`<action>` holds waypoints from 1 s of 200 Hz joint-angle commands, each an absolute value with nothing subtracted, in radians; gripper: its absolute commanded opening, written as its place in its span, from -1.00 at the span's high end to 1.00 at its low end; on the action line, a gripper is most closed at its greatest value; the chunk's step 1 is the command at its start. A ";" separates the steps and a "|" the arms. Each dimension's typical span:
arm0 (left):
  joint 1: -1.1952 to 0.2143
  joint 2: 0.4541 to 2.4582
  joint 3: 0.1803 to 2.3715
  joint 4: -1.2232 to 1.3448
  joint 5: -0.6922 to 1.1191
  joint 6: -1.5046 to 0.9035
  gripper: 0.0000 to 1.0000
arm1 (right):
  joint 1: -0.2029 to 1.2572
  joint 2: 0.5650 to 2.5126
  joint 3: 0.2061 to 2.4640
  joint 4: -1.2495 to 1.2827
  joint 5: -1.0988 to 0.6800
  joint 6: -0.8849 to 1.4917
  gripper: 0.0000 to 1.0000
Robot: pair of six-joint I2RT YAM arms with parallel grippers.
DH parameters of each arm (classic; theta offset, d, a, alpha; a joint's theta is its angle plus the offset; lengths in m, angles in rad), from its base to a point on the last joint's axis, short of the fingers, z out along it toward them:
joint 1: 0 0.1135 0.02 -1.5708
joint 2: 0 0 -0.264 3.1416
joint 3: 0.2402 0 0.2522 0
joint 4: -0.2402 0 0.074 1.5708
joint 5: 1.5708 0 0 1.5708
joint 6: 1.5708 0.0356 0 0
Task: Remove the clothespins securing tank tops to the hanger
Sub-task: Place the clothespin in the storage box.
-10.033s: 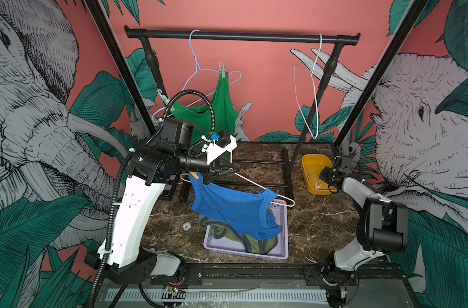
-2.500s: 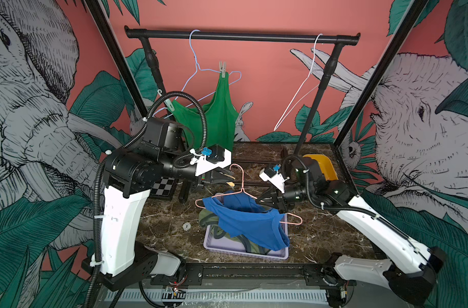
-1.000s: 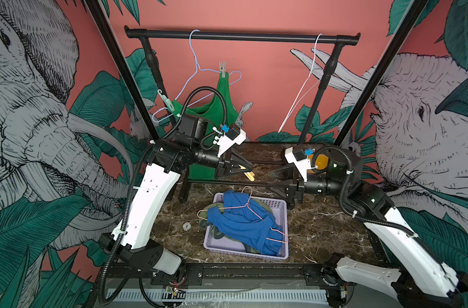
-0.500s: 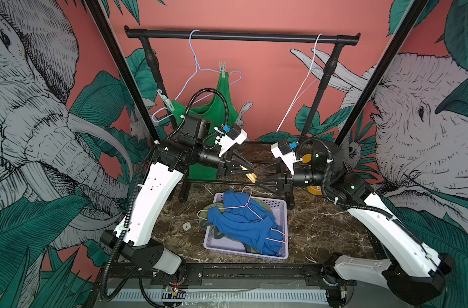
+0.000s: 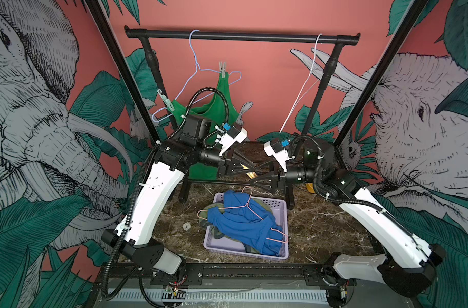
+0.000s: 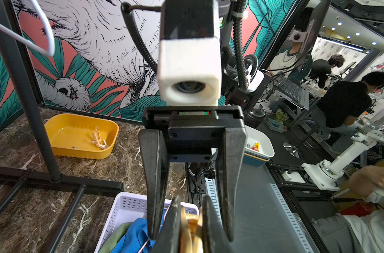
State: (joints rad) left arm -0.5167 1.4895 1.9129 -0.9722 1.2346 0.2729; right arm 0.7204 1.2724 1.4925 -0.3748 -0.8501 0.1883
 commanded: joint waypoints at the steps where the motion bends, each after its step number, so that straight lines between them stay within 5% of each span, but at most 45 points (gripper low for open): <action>1: -0.525 1.470 1.898 -0.957 1.261 0.263 1.00 | 0.729 1.280 1.531 -0.319 -0.872 0.185 -0.06; 108: -0.527 1.462 1.930 -1.001 1.267 0.303 0.82 | 0.745 1.295 1.538 -0.351 -0.851 0.167 0.54; 124: -0.527 1.462 1.927 -1.003 1.269 0.307 0.64 | 0.744 1.293 1.537 -0.356 -0.844 0.164 0.66; 169: -0.528 1.464 1.939 -1.017 1.279 0.331 -0.38 | 0.745 1.290 1.524 -0.351 -0.830 0.162 0.91; 200: -0.529 1.463 1.969 -1.044 1.253 0.367 -0.63 | 0.745 1.274 1.505 -0.347 -0.816 0.162 0.96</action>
State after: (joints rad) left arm -0.5259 1.4895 1.9244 -1.0088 1.2495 0.3248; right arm 0.7444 1.3045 1.5108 -0.3832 -0.8242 0.1753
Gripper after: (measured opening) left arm 0.789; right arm 0.222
